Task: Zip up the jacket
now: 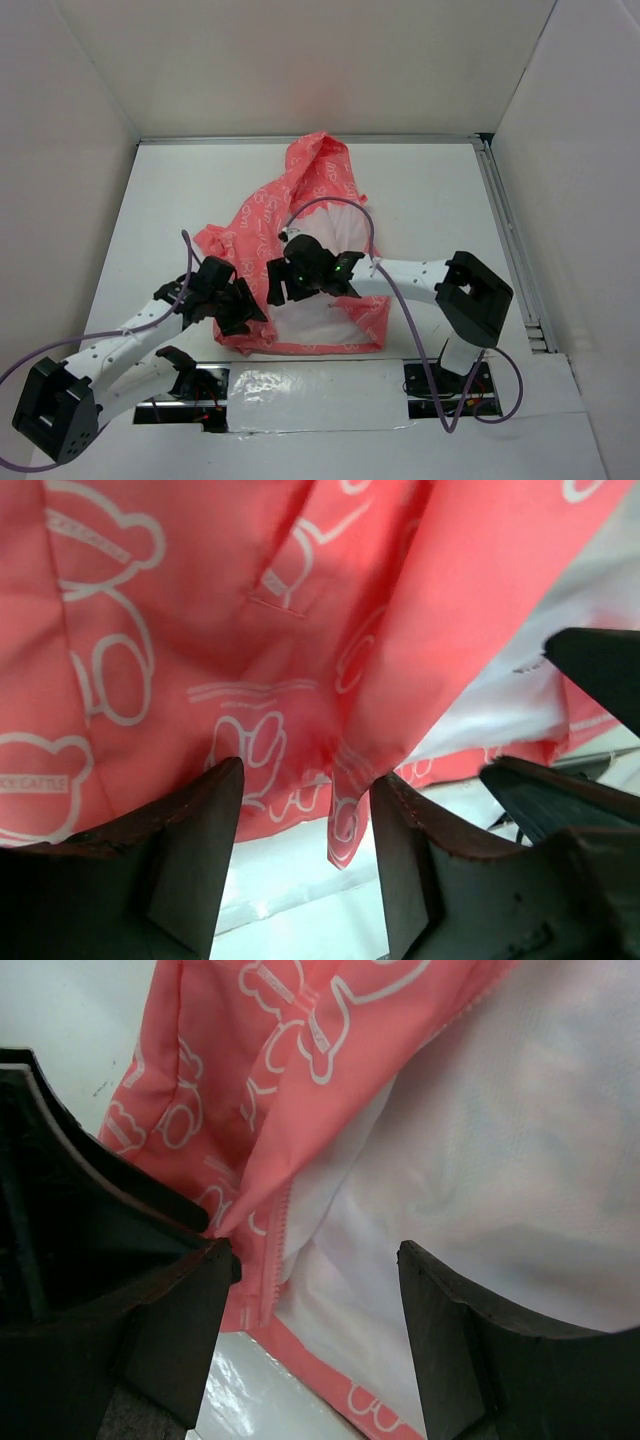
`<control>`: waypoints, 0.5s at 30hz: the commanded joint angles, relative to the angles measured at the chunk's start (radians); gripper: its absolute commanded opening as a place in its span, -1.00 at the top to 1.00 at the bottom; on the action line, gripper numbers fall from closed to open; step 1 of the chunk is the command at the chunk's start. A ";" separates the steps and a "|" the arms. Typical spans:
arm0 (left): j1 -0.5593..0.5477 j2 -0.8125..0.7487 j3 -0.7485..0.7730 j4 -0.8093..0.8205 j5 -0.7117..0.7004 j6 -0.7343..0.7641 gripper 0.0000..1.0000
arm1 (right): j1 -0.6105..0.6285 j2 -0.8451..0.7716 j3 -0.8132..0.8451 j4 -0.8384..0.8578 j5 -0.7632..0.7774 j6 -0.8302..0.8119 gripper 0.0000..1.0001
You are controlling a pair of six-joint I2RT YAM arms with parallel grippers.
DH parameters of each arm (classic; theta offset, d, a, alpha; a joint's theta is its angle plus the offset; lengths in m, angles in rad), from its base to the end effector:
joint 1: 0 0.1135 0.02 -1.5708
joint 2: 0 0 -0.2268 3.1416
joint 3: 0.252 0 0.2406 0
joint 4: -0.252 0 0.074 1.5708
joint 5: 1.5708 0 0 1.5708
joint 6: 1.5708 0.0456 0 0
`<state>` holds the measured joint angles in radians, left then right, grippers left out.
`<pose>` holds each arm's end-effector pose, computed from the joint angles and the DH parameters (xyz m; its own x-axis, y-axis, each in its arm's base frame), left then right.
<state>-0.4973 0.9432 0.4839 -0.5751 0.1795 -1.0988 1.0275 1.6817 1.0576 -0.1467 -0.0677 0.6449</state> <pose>0.1570 -0.0945 0.1454 -0.8330 -0.5450 -0.0957 -0.4230 0.7386 -0.5249 0.1809 0.3054 0.1682 -0.8163 -0.1915 -0.5450 -0.4861 0.7375 0.4689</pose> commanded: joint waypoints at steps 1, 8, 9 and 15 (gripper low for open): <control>0.005 -0.032 -0.019 0.045 0.060 0.052 -0.32 | -0.004 -0.046 -0.020 0.033 -0.009 0.005 -0.48; -0.007 0.028 -0.015 0.141 0.095 0.119 0.04 | -0.001 -0.224 -0.160 0.004 0.100 0.073 -0.49; -0.010 0.052 -0.010 0.144 0.097 0.125 0.17 | -0.001 -0.264 -0.174 -0.005 0.117 0.094 -0.49; -0.052 0.120 -0.002 0.175 0.115 0.151 0.64 | 0.008 -0.420 -0.298 -0.175 0.190 0.180 -0.54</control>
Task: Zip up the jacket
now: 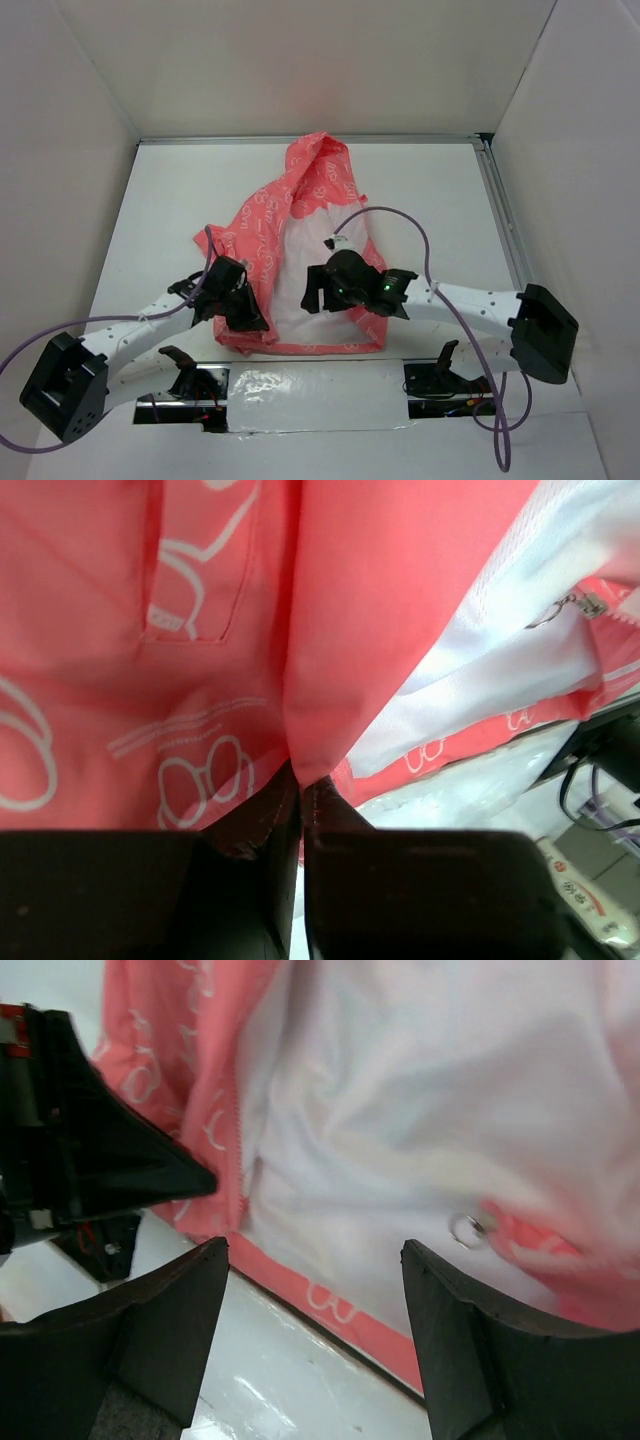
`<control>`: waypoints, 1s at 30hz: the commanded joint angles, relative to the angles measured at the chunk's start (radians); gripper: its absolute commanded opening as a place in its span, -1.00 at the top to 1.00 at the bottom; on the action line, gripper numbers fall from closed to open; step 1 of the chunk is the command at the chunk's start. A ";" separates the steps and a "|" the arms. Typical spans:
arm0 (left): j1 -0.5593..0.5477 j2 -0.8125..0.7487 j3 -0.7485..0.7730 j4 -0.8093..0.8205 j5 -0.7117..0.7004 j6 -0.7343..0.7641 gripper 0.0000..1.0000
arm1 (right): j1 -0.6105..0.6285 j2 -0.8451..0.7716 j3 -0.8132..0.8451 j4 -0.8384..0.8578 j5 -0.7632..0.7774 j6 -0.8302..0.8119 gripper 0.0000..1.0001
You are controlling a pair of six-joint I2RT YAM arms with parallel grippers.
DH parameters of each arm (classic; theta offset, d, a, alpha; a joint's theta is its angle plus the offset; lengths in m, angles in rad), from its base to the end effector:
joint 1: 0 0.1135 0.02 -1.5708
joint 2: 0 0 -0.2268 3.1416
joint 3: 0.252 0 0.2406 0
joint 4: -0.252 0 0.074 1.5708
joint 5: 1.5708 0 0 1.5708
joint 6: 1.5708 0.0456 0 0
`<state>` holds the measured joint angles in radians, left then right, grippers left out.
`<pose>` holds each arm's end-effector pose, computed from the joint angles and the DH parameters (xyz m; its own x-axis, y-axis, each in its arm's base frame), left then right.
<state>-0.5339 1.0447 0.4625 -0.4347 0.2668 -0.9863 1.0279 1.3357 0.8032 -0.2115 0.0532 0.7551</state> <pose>0.1624 -0.1100 0.1313 -0.9129 -0.3948 -0.1032 -0.2738 0.7802 -0.5624 0.1500 0.2439 0.1865 -0.8269 -0.0457 -0.5605 -0.3681 0.7975 0.4780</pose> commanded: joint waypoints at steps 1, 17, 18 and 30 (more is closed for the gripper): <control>-0.021 0.023 0.018 0.037 0.028 0.040 0.71 | 0.008 -0.095 -0.073 -0.132 0.094 0.090 -0.54; -0.055 -0.120 0.013 0.053 0.015 0.077 1.00 | -0.058 -0.083 -0.096 -0.269 0.339 0.110 -0.51; -0.055 -0.124 0.015 0.053 0.015 0.080 1.00 | -0.057 -0.060 -0.084 -0.267 0.346 0.104 -0.49; -0.061 -0.095 0.031 0.045 0.003 0.083 1.00 | -0.107 0.137 0.054 -0.198 0.396 0.075 -0.51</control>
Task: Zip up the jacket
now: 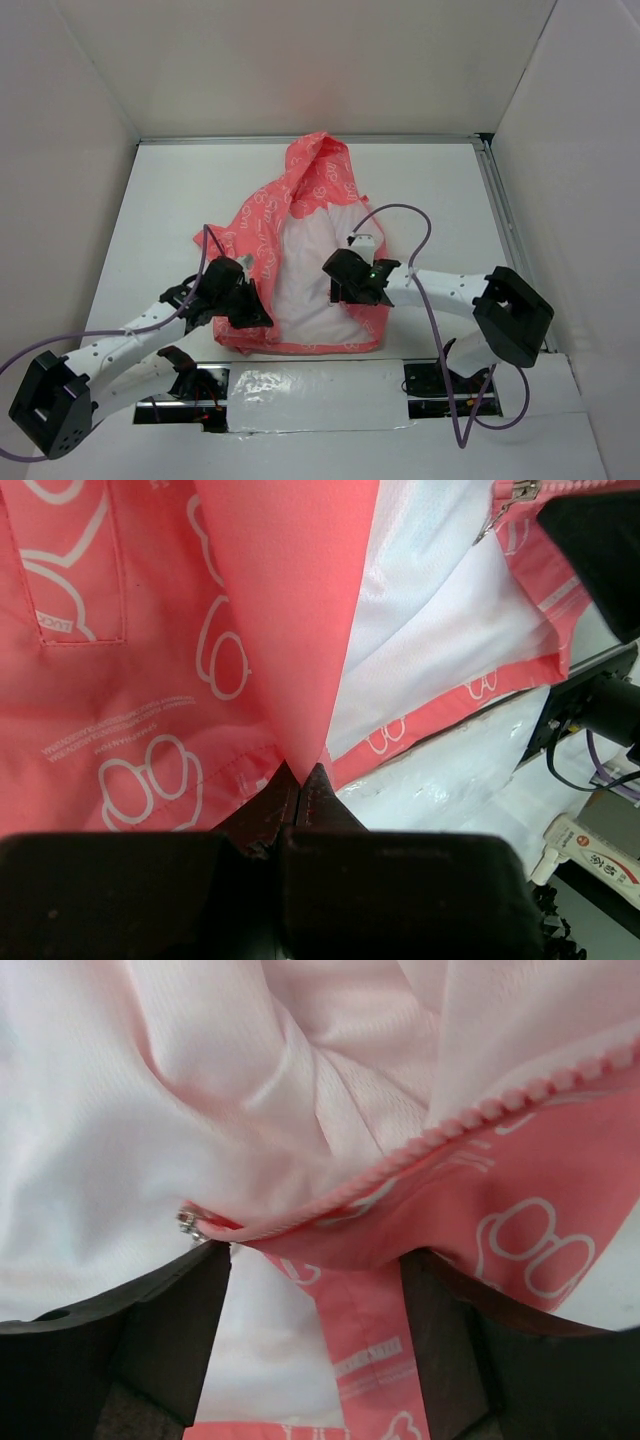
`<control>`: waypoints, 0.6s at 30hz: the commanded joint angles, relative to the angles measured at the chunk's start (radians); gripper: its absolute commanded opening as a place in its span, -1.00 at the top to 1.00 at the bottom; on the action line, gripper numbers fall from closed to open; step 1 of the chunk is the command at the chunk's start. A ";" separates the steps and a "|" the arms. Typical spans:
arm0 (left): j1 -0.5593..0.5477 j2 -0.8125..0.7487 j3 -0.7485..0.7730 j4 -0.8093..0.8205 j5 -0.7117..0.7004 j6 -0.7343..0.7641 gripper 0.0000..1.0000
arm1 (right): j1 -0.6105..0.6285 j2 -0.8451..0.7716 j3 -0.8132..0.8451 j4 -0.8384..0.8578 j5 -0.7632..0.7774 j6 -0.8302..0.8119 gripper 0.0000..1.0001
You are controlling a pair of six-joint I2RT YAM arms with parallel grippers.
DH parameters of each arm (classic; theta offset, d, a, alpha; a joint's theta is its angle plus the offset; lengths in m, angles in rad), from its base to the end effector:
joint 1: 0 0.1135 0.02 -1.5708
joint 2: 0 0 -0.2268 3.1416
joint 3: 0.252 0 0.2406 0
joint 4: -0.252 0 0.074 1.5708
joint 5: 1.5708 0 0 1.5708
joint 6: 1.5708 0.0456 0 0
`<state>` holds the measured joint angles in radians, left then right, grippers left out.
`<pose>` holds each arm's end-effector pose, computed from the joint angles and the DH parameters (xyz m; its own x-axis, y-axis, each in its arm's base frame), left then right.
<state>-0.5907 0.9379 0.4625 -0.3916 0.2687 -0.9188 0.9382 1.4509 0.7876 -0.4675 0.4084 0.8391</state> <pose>0.1567 -0.1197 0.1531 -0.9244 -0.3028 -0.2318 -0.0909 0.7653 -0.6372 0.1700 0.2012 0.1377 -0.8337 0.0177 -0.5519 -0.0297 0.9966 0.0768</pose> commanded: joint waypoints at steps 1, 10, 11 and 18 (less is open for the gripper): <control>-0.004 0.015 0.031 0.005 0.000 0.017 1.00 | -0.022 0.029 0.081 0.052 0.040 -0.005 -0.53; -0.004 0.053 0.048 0.025 -0.013 0.017 1.00 | -0.130 0.106 0.105 0.026 -0.037 0.112 -0.56; -0.004 0.062 0.047 0.048 -0.014 0.017 1.00 | -0.140 0.136 0.114 0.000 -0.040 0.118 -0.48; -0.006 0.246 0.013 0.265 0.063 0.029 1.00 | -0.214 0.155 0.133 0.018 -0.016 0.128 0.57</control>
<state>-0.5919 1.1175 0.4717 -0.2718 0.2920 -0.9134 0.7536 1.6096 0.8803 -0.4679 0.3630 0.9504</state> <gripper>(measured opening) 0.034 0.267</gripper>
